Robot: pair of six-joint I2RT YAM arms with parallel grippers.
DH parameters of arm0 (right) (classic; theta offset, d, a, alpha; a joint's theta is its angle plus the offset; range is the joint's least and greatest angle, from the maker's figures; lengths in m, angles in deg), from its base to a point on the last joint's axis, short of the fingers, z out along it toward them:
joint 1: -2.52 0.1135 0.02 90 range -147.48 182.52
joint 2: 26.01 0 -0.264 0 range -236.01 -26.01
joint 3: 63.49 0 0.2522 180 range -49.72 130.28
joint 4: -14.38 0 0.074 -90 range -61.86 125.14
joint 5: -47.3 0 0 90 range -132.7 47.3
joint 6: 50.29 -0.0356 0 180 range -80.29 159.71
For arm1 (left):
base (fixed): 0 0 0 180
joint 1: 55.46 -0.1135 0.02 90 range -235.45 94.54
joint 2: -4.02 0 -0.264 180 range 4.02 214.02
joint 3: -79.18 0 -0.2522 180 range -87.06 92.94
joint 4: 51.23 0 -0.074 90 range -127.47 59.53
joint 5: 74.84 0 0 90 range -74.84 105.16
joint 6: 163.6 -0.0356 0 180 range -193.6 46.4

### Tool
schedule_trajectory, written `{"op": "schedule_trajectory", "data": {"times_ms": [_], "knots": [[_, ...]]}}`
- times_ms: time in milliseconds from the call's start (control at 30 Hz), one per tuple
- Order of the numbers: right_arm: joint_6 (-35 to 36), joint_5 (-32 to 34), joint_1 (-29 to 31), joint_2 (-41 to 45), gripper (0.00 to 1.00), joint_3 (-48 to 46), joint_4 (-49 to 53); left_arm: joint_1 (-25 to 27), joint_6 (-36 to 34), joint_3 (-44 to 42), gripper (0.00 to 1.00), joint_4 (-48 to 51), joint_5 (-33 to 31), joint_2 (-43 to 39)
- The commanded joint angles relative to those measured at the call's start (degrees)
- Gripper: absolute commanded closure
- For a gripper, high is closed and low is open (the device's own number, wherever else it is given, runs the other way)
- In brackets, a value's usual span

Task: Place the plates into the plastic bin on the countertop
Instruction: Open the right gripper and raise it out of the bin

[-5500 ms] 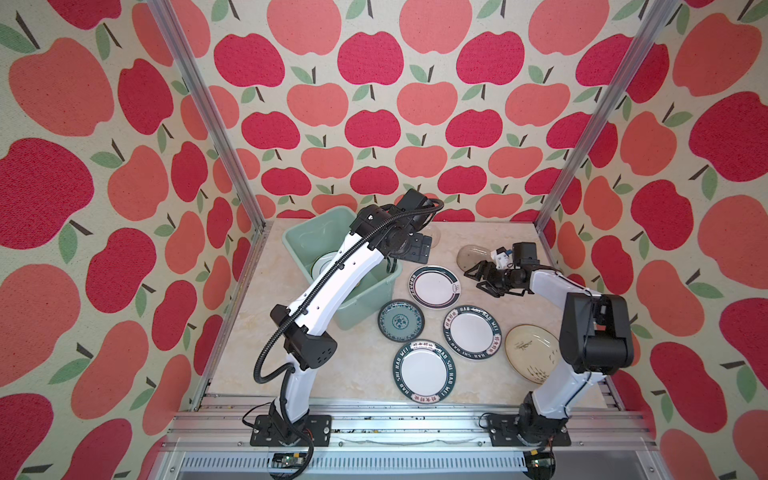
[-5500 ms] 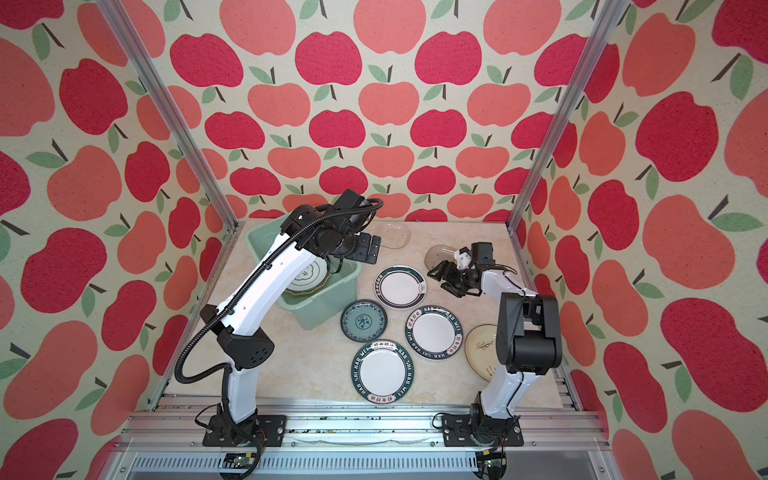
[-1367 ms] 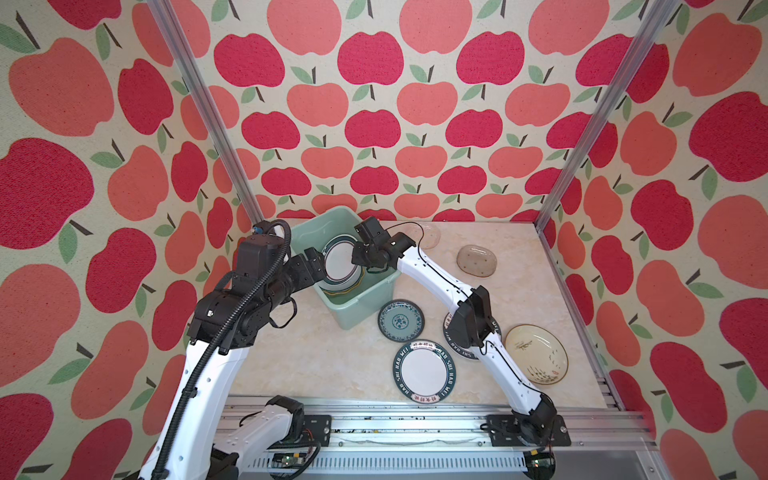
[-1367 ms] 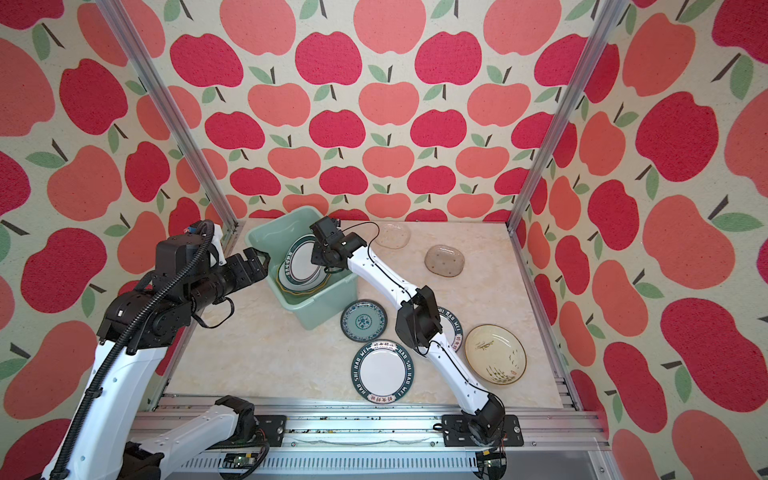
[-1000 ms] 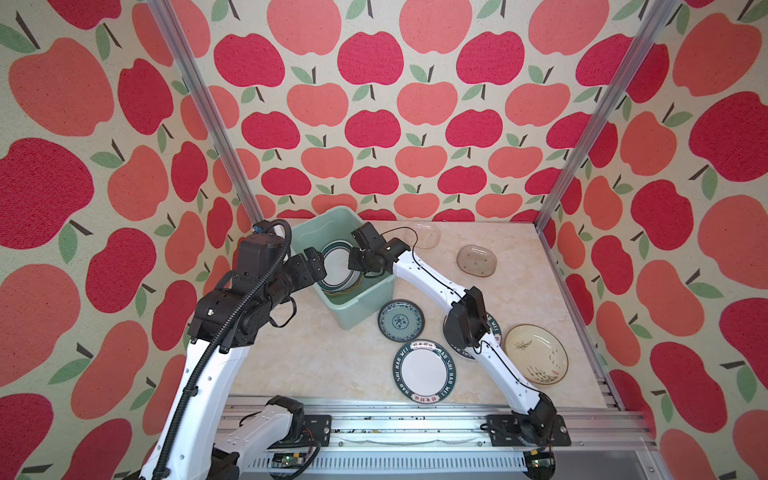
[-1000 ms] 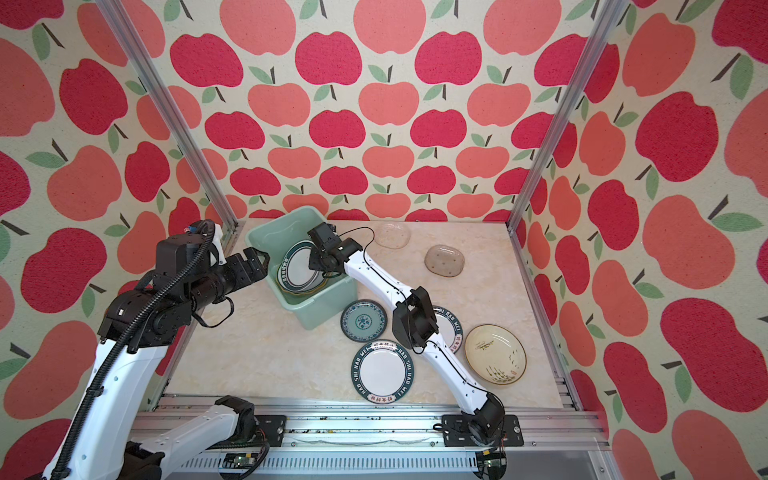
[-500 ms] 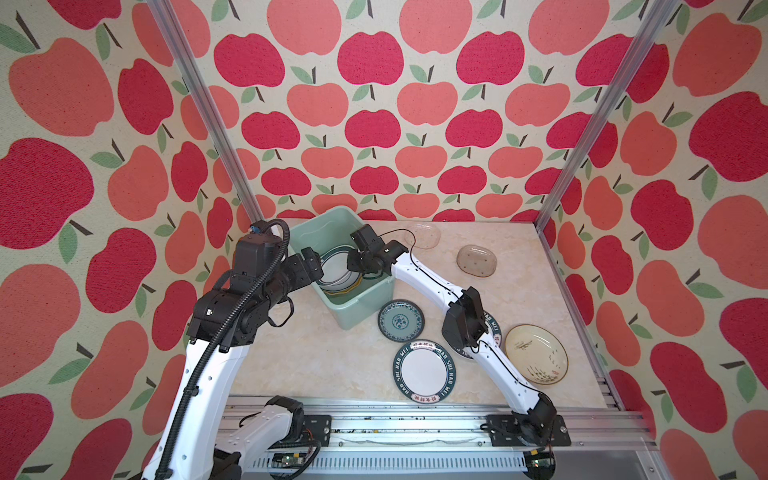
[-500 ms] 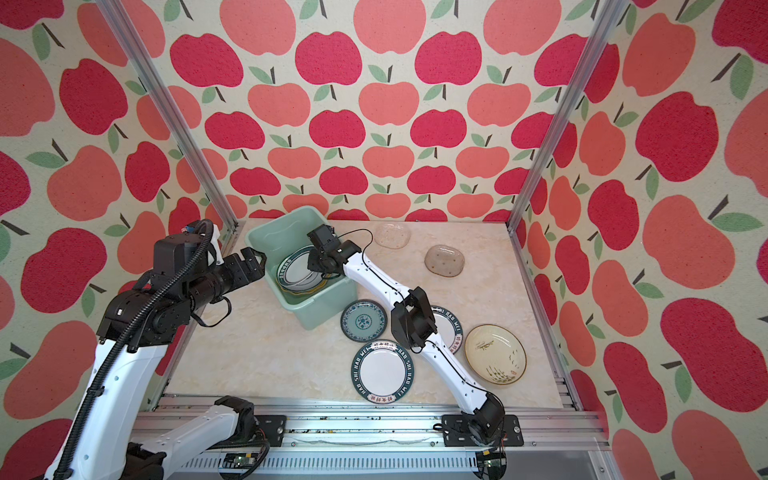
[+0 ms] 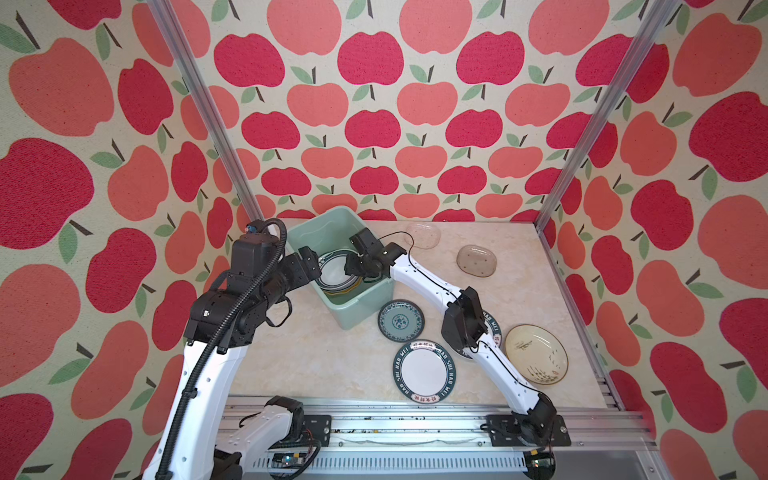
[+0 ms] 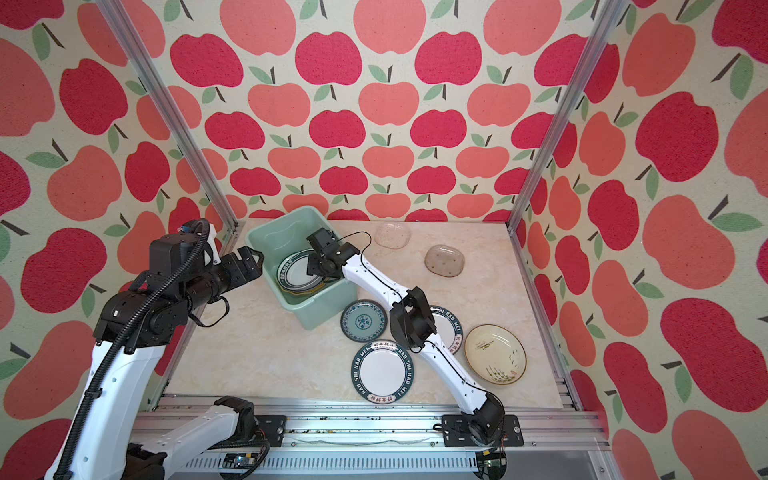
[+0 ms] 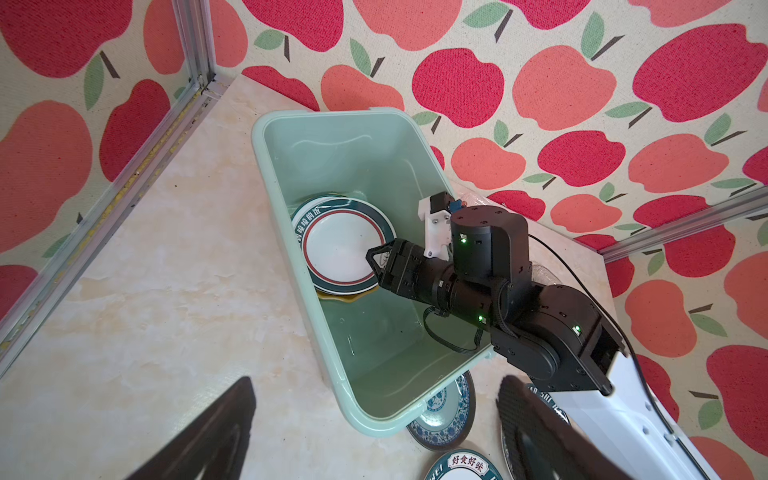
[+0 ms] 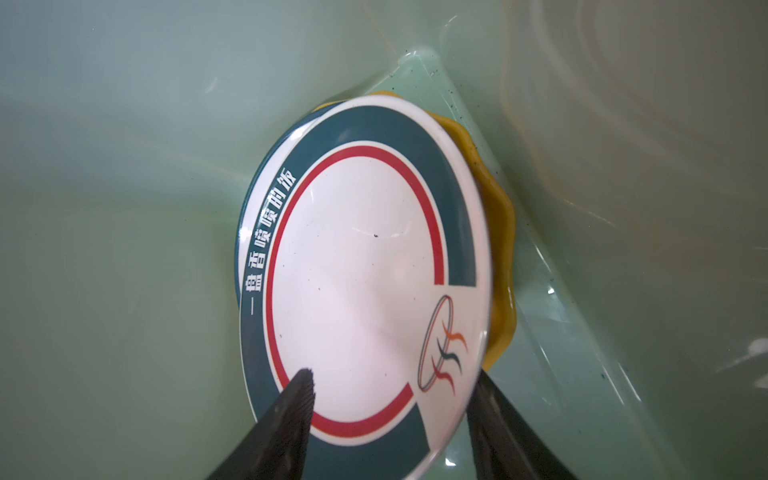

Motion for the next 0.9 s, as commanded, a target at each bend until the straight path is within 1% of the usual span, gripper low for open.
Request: {"op": "schedule_trajectory", "data": {"times_ms": [0, 267, 500, 700, 800, 867], "knots": [[1.79, 1.03, -0.02, 1.27, 0.36, -1.06, 1.44, -0.28, -0.73, 1.44, 0.06, 0.88, -0.73, -0.74], [3.85, 0.68, 0.00, 2.38, 0.26, -1.26, 1.56, -0.41, 0.25, 0.65, 0.06, 1.30, -0.63, -1.86], [6.22, -1.32, 0.06, 5.34, 0.23, -0.47, -1.21, -0.43, 0.04, 1.27, 0.06, 2.61, -0.89, -2.83], [11.10, -3.97, 0.24, 11.14, 0.22, 0.30, -3.36, -0.55, -0.91, 4.25, 0.05, 5.18, 0.28, -2.90], [14.38, -5.79, 0.24, 14.80, 0.23, 0.11, -2.99, -0.57, -0.83, 6.65, 0.04, 6.91, 2.26, -2.82], [17.06, -8.21, 0.07, 17.66, 0.23, -0.04, -1.20, -0.59, -0.32, 8.48, 0.04, 8.42, 4.22, -2.65]]}}
